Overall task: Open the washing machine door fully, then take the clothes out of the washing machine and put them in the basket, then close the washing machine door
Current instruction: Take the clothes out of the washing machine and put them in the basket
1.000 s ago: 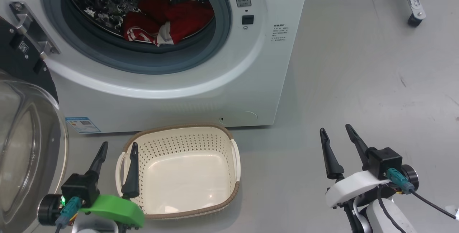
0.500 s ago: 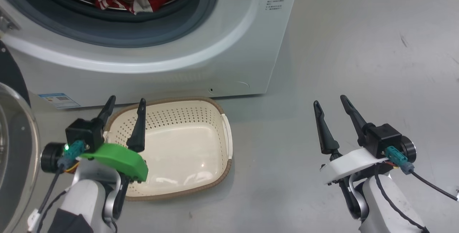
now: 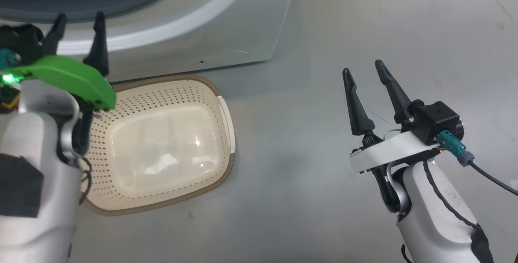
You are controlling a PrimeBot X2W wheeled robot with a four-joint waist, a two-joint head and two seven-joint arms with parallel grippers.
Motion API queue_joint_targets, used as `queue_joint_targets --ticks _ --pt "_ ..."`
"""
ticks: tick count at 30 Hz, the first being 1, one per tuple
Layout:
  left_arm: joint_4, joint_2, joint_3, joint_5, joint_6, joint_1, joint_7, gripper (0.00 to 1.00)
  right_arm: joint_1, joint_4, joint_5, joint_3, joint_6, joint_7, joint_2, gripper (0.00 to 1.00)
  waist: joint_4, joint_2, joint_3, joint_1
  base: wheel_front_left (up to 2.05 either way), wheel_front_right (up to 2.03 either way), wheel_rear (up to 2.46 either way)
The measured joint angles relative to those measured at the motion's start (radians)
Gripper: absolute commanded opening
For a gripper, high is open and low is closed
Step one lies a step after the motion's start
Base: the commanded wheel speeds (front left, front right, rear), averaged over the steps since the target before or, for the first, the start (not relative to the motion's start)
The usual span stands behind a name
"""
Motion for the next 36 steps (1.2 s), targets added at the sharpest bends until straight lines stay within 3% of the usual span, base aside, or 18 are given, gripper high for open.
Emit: queue_joint_targets --ticks 12,25,36 --pt "0.083 0.115 0.077 -0.002 0.000 -0.310 0.084 1.00 -0.078 -0.025 0.076 0.073 -0.016 0.000 -0.002 1.00 -0.123 0.0000 0.148 0.0001 0.00 0.00 0.00" --pt "0.220 0.211 0.124 -0.001 -0.001 -0.457 0.147 1.00 -0.112 -0.035 0.137 0.157 -0.026 0.000 0.001 1.00 -0.257 0.0000 0.230 0.0000 0.00 0.00 0.00" --pt "0.314 0.245 0.147 -0.001 0.009 -0.557 0.180 1.00 -0.114 -0.043 0.146 0.192 -0.037 0.000 0.001 1.00 -0.323 0.0000 0.271 0.0000 0.00 0.00 0.00"
